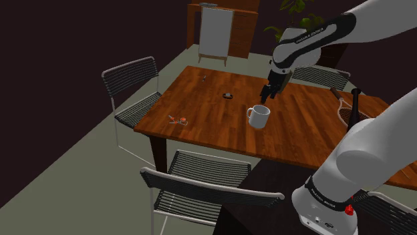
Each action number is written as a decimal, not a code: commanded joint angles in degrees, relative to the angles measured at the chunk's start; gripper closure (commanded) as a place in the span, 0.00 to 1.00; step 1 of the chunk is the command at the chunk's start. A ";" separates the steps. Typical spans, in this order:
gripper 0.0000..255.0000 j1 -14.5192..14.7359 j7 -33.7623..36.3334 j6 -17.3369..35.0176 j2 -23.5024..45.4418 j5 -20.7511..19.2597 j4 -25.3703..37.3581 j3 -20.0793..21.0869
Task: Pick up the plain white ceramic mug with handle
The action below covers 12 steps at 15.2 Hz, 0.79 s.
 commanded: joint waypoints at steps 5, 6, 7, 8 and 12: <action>0.00 0.14 -11.37 8.55 14.95 9.20 5.31 -4.57; 0.00 -0.21 -13.59 9.55 17.48 11.37 6.44 -4.80; 0.00 -0.78 -15.82 10.43 20.02 13.61 7.66 -4.79; 0.00 -0.97 -15.85 10.45 20.07 13.63 7.69 -4.62; 0.00 -1.53 -17.97 13.26 23.00 16.58 7.27 -3.76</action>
